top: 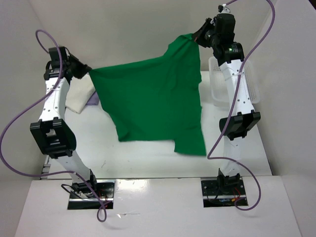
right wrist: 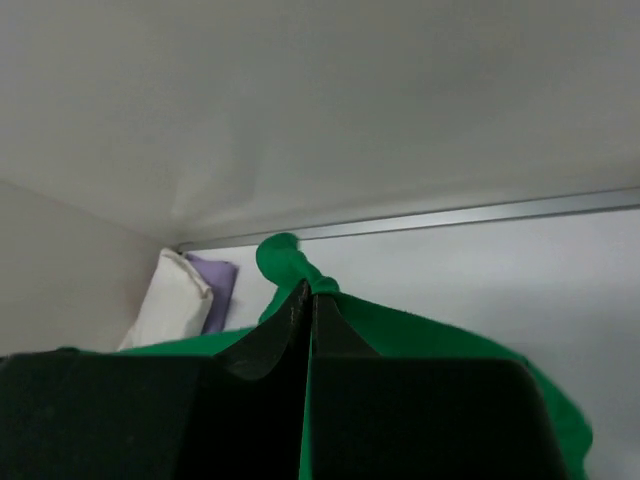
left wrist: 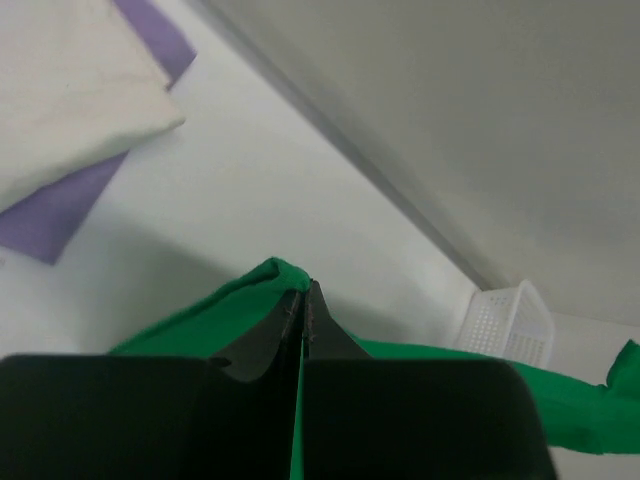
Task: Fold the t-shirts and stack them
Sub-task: Flatten out the tshirt
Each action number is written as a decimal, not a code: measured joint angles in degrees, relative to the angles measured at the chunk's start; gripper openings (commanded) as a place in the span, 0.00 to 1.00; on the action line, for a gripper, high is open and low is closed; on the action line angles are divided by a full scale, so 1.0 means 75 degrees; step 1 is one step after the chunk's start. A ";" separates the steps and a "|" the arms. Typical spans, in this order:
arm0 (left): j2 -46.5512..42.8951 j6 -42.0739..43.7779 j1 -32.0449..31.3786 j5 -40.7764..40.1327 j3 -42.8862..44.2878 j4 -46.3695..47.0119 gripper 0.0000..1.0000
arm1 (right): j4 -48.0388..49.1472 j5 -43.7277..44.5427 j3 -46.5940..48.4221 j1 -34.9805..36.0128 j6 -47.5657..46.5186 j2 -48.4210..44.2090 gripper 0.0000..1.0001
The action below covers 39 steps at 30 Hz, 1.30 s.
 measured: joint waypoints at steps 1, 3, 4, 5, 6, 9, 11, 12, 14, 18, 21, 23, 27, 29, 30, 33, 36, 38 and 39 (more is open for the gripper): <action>0.0184 -0.0012 0.0000 0.0009 0.0344 -0.0032 0.00 | -0.0009 -0.0119 0.0169 -0.0026 0.0073 0.0082 0.00; 0.0338 -0.0029 0.0000 0.0064 0.0965 0.0000 0.00 | 0.0055 -0.0382 0.0507 -0.0117 0.0254 0.0087 0.00; 0.0341 -0.0044 0.0006 0.0102 0.1358 -0.0073 0.00 | 0.0163 -0.0516 0.0699 -0.0184 0.0323 0.0038 0.00; 0.0341 -0.0058 0.0012 0.0137 0.1705 -0.0085 0.00 | 0.0291 -0.0618 0.0822 -0.0262 0.0382 -0.0061 0.00; 0.0341 -0.0082 0.0023 0.0163 0.2087 -0.0082 0.00 | 0.0428 -0.0694 0.0921 -0.0356 0.0423 -0.0195 0.00; 0.0300 -0.0125 0.0073 0.0207 0.3121 0.0035 0.00 | 0.0708 -0.0831 0.1093 -0.0586 0.0495 -0.0664 0.00; 0.0219 -0.0128 0.0096 0.0207 0.3468 0.0108 0.00 | 0.0810 -0.0854 0.1081 -0.0650 0.0484 -0.0973 0.00; 0.0146 -0.0122 0.0099 0.0207 0.3485 0.0140 0.00 | 0.0839 -0.0857 0.1005 -0.0659 0.0458 -0.1139 0.00; 0.0006 -0.0117 0.0105 0.0204 0.3346 0.0181 0.00 | 0.0909 -0.0877 0.0595 -0.0664 0.0391 -0.1518 0.00; -0.0624 -0.0041 0.0128 0.0175 0.1617 0.0510 0.00 | 0.1580 -0.1087 -0.2428 -0.0662 0.0131 -0.3031 0.00; -0.1352 0.0067 0.0137 0.0055 -0.0501 0.0810 0.00 | 0.1982 -0.1244 -0.5415 -0.0662 -0.0076 -0.4313 0.00; -0.1757 0.0087 0.0137 -0.0044 -0.1719 0.0752 0.00 | 0.2206 -0.1373 -0.7510 -0.0662 -0.0184 -0.5117 0.00; -0.2567 0.0245 0.0149 -0.0233 -0.4284 0.0973 0.00 | 0.2212 -0.1632 -1.0818 -0.0662 -0.0230 -0.6082 0.00; -0.2795 0.0291 0.0178 -0.0294 -0.5289 0.0941 0.00 | 0.2095 -0.1760 -1.2135 -0.0664 -0.0096 -0.6350 0.00; -0.2865 0.0335 0.0195 -0.0329 -0.5665 0.0863 0.00 | 0.1979 -0.1821 -1.2587 -0.0662 -0.0020 -0.6432 0.00; -0.3054 0.0498 0.0219 -0.0431 -0.6484 0.0632 0.00 | 0.1644 -0.2043 -1.3531 -0.0662 0.0356 -0.6612 0.00; -0.3258 0.0644 0.0277 -0.0356 -0.6977 0.0443 0.00 | 0.1338 -0.2328 -1.3866 -0.0662 0.0720 -0.6717 0.00; -0.3360 0.0694 0.0399 -0.0227 -0.7195 0.0353 0.00 | 0.1081 -0.2468 -1.3951 -0.0662 0.0924 -0.6927 0.00; -0.3410 0.0749 0.0478 -0.0181 -0.7289 0.0271 0.00 | 0.0898 -0.2509 -1.3968 -0.0664 0.1000 -0.7105 0.00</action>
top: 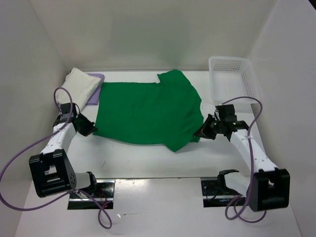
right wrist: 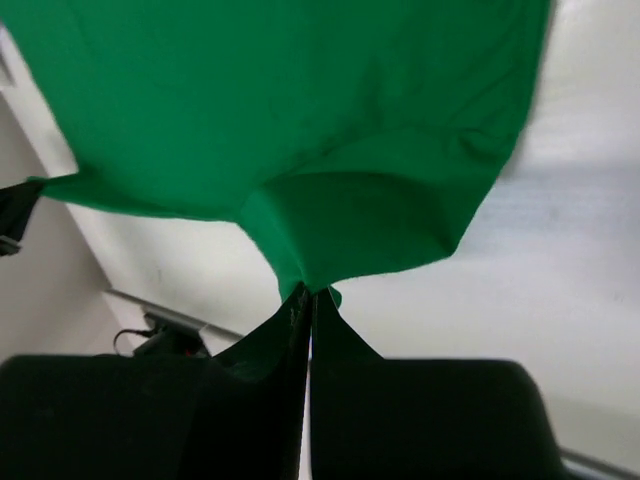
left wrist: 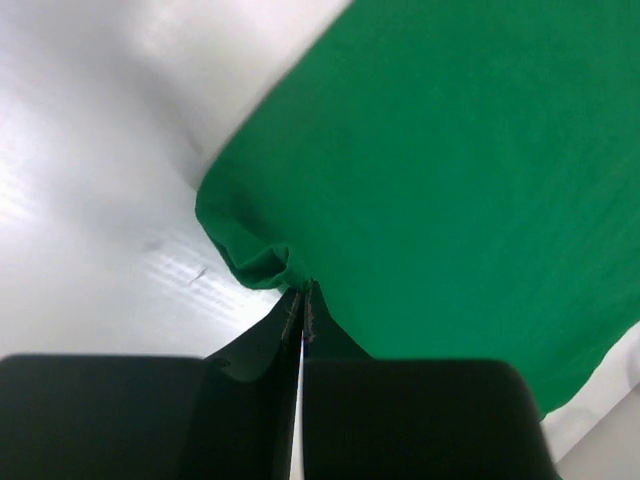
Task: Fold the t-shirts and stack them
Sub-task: Flatten out the tshirt, then grap the side of the flattened tshirt closest away from the robot with both arms
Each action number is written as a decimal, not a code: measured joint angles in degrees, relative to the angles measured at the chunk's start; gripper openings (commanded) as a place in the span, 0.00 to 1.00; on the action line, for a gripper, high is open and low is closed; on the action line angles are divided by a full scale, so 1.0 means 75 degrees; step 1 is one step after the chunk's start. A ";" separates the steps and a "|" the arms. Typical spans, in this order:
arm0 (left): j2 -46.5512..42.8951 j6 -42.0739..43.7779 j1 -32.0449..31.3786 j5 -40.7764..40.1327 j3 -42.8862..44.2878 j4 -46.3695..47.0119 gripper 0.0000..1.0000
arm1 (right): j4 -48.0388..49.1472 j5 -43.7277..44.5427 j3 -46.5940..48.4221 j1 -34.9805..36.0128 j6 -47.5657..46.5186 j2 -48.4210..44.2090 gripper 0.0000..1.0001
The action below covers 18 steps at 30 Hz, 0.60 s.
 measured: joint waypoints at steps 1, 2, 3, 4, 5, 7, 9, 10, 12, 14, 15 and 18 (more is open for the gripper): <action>-0.0041 0.0061 0.0070 0.0035 -0.0064 -0.0087 0.00 | -0.0242 -0.0038 -0.0017 0.0000 0.0096 -0.0283 0.00; -0.0076 0.0111 0.0128 0.0093 -0.0099 -0.0213 0.00 | -0.0466 -0.0058 -0.0023 0.0003 0.0172 -0.0597 0.00; -0.0105 0.0137 0.0169 0.0163 -0.0119 -0.0306 0.00 | -0.0682 -0.0073 -0.0026 0.0003 0.0224 -0.0924 0.00; -0.0146 0.0157 0.0204 0.0239 -0.0128 -0.0411 0.00 | -0.0901 -0.0082 -0.0050 0.0003 0.0294 -0.1300 0.00; -0.0207 0.0201 0.0210 0.0315 -0.0128 -0.0510 0.00 | -0.1105 -0.0087 -0.0058 0.0003 0.0367 -0.1606 0.00; -0.0335 0.0283 0.0207 0.0414 -0.0122 -0.0673 0.00 | -0.1419 -0.0070 -0.0047 0.0003 0.0495 -0.1988 0.00; -0.0367 0.0291 0.0207 0.0542 0.0000 -0.0860 0.00 | -0.1553 0.0026 0.0073 0.0006 0.0597 -0.1985 0.00; -0.0321 0.0291 0.0207 0.0600 0.0105 -0.0883 0.00 | -0.1521 0.0073 0.0169 0.0006 0.0612 -0.1813 0.00; -0.0117 0.0277 0.0207 0.0717 0.0446 -0.0909 0.00 | -0.1317 0.0125 0.0431 0.0006 0.0664 -0.1215 0.00; 0.0268 0.0248 0.0207 0.0807 0.0883 -0.0764 0.00 | -0.0845 0.0172 0.0708 0.0006 0.0688 -0.0408 0.00; 0.0495 0.0227 0.0207 0.0819 0.1099 -0.0659 0.00 | -0.0580 0.0256 0.0857 0.0009 0.0688 0.0090 0.00; 0.1338 0.0055 0.0201 0.0927 0.1702 -0.0326 0.00 | -0.0265 0.0554 0.1547 0.0012 0.0589 0.1437 0.00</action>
